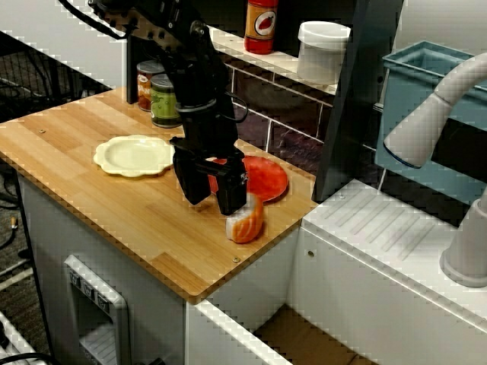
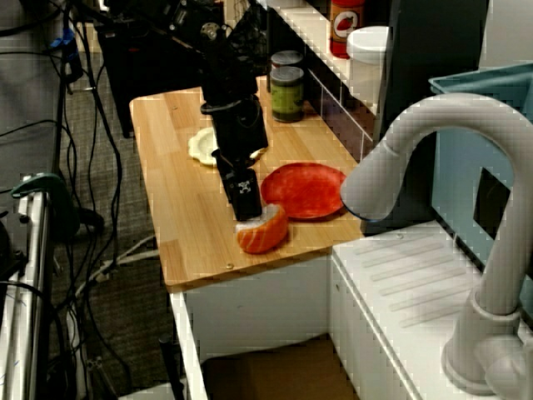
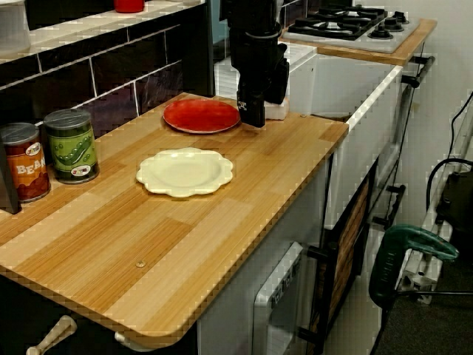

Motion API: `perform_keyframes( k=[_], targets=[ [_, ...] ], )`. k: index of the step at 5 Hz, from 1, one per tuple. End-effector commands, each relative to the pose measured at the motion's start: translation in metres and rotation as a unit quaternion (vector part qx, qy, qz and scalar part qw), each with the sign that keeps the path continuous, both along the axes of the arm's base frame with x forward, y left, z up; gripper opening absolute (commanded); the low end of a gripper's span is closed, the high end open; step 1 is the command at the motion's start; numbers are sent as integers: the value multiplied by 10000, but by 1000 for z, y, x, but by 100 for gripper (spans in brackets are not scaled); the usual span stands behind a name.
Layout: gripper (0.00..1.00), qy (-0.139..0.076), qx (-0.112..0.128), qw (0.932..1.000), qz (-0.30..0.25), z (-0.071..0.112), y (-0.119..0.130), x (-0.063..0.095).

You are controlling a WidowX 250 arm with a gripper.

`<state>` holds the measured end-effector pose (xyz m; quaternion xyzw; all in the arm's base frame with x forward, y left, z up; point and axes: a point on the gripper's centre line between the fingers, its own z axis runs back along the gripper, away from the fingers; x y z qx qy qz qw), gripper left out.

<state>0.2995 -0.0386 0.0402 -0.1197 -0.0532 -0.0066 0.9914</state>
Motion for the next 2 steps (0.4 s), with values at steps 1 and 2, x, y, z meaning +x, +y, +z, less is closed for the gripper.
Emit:
perform_keyframes(
  k=[1, 2],
  targets=[
    [100, -110, 41, 9999, 70, -3, 18, -7],
    [100, -113, 51, 9998, 146, -5, 28, -10]
  ],
)
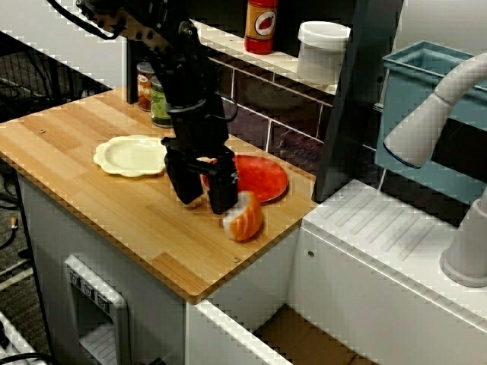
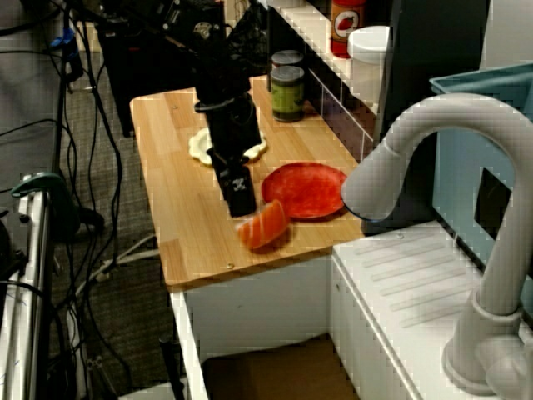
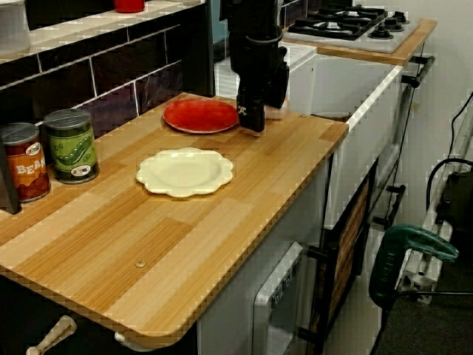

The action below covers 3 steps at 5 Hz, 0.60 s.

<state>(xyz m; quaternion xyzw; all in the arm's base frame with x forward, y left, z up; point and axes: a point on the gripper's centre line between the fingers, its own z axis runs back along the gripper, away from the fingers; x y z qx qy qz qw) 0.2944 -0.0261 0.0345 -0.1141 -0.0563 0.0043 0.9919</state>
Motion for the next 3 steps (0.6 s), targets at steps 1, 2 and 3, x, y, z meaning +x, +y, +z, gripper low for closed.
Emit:
perform_keyframes(
  k=[1, 2, 3],
  targets=[
    [100, -141, 46, 9998, 93, 1, 24, -6],
    [100, -169, 45, 9997, 158, 3, 31, -5],
    [100, -193, -24, 9997, 117, 11, 33, -2]
  ],
)
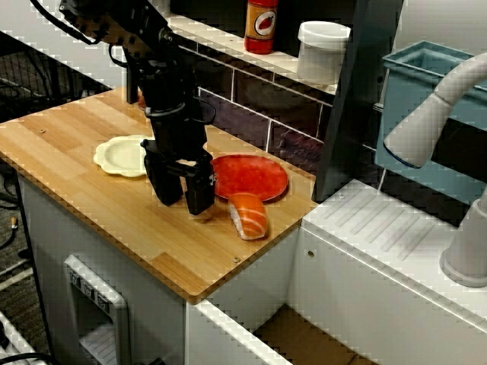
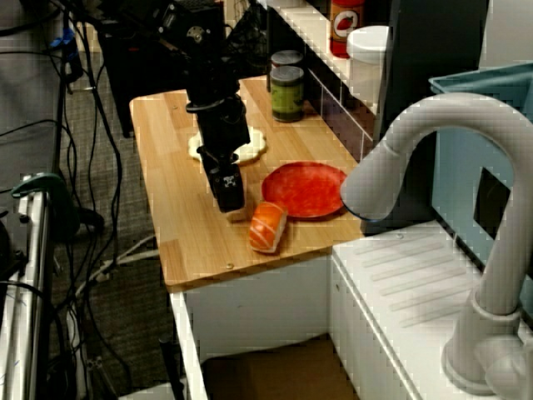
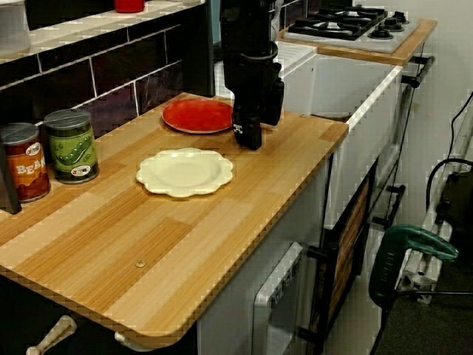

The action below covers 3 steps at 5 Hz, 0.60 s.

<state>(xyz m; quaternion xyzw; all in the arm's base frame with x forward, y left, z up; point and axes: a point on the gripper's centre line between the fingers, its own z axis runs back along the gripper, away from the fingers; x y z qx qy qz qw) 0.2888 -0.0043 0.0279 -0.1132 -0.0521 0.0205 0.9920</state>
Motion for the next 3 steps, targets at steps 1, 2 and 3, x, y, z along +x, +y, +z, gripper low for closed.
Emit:
perform_keyframes(
  k=[1, 2, 3],
  targets=[
    [100, -438, 1, 9976, -532, 35, 4, 3],
    [100, -564, 31, 9901, -1284, 44, -7, 3],
    [100, -530, -12, 9780, -2017, 48, -21, 3]
  ],
)
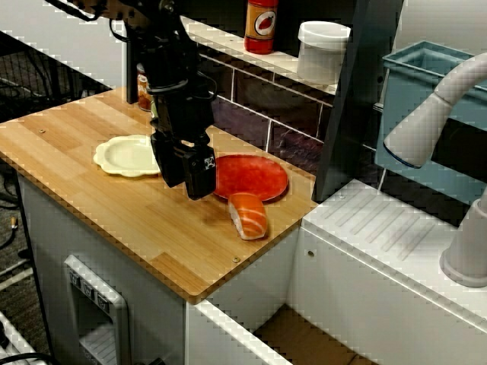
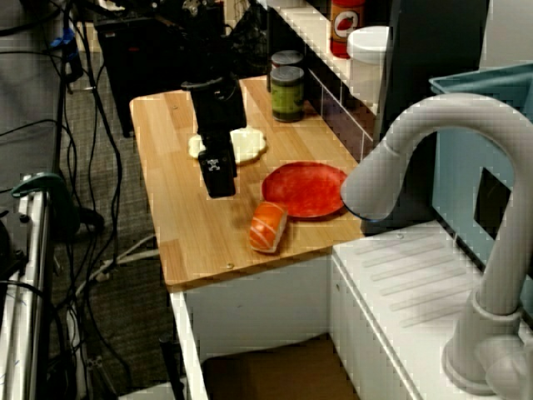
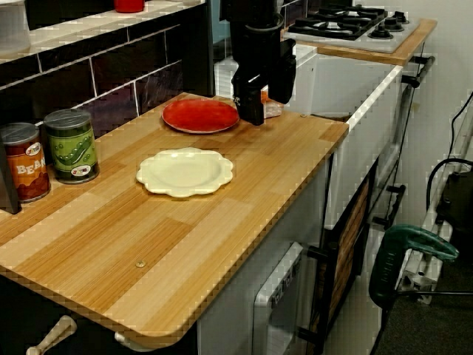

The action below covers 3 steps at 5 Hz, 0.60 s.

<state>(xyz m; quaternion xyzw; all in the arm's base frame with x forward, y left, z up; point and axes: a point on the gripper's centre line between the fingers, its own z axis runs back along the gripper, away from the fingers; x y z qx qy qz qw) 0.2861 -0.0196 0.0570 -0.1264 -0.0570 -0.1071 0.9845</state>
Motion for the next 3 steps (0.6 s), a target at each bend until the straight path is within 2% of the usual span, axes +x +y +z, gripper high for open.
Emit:
perform_keyframes(
  k=[1, 2, 3],
  targets=[
    [100, -211, -109, 9834, -1798, 15, -16, 8],
    [100, -113, -386, 9531, -3000, 11, -21, 14],
    [100, 118, -739, 9071, -4141, 13, -24, 27]
  ],
)
